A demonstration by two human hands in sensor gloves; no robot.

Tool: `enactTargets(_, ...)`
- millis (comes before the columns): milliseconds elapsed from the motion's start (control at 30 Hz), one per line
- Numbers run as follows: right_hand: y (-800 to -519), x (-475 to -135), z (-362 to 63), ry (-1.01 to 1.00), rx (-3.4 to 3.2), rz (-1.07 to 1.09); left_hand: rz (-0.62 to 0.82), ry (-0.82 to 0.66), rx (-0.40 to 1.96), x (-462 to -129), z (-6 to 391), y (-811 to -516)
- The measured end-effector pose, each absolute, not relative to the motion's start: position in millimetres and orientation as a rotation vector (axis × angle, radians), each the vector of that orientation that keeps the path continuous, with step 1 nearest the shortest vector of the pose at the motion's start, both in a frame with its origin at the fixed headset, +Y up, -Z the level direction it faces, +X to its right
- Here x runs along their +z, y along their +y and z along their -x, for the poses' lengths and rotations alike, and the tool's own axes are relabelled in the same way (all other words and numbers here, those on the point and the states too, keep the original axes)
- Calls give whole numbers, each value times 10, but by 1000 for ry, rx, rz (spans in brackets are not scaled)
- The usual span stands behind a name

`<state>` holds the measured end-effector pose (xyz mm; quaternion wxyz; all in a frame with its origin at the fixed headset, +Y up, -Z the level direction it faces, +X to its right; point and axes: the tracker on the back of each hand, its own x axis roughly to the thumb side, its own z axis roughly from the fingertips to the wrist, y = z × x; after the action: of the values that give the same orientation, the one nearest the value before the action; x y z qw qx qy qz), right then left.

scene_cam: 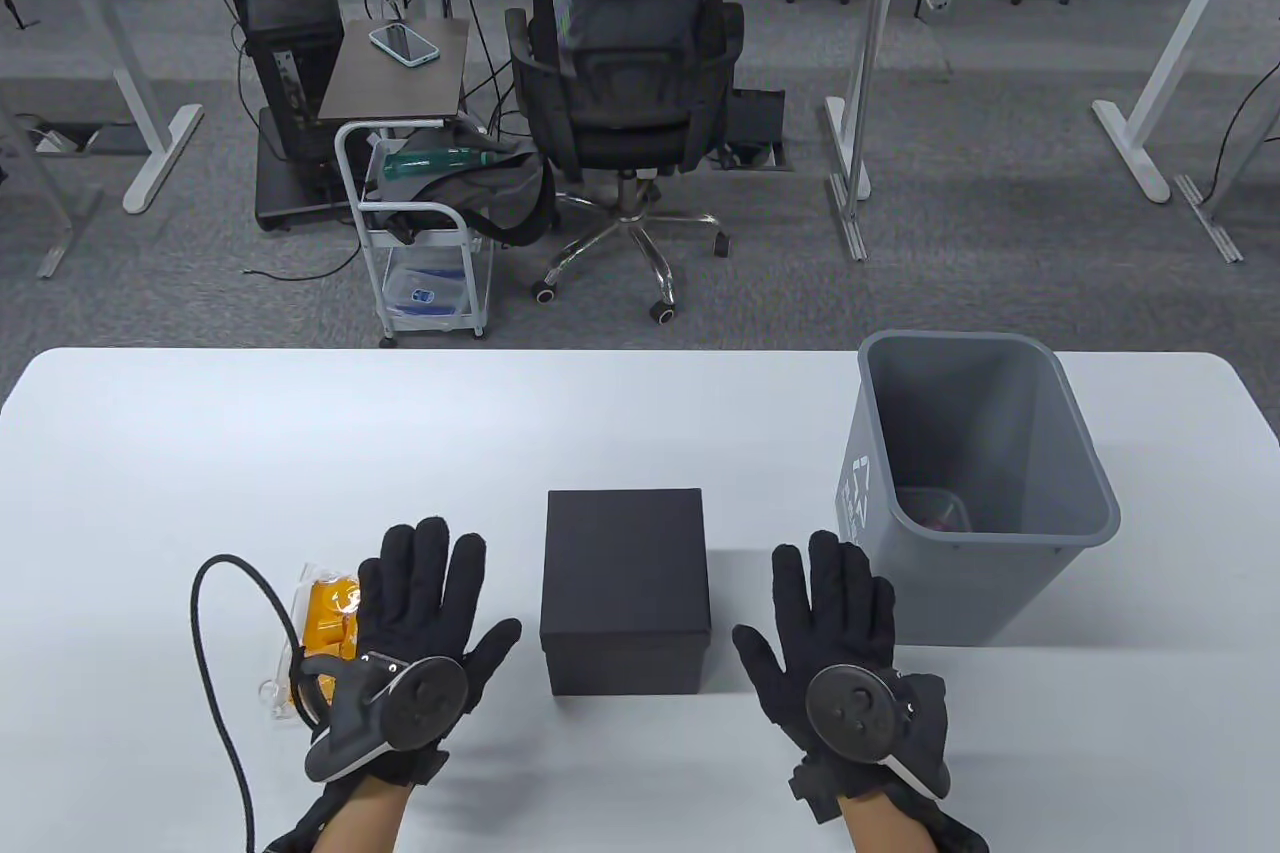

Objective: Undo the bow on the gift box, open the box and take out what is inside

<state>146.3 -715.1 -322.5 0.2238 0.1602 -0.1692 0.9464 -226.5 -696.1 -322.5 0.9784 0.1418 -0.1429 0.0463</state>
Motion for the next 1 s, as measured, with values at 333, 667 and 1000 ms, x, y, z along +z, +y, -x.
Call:
enactTargets(333, -7277, -3357, -1480, -414, 2651, -411, -255, -264, 96, -3259, 2299, -7033)
enactTargets(667, -7276, -3348, -1524, -426, 2624, -418, -263, -295, 124, -3219, 2287, -7023)
enactTargets(1000, -7255, -3322, -1516, -434, 2607, -442, -272, -288, 123, -3229, 2308, -7049)
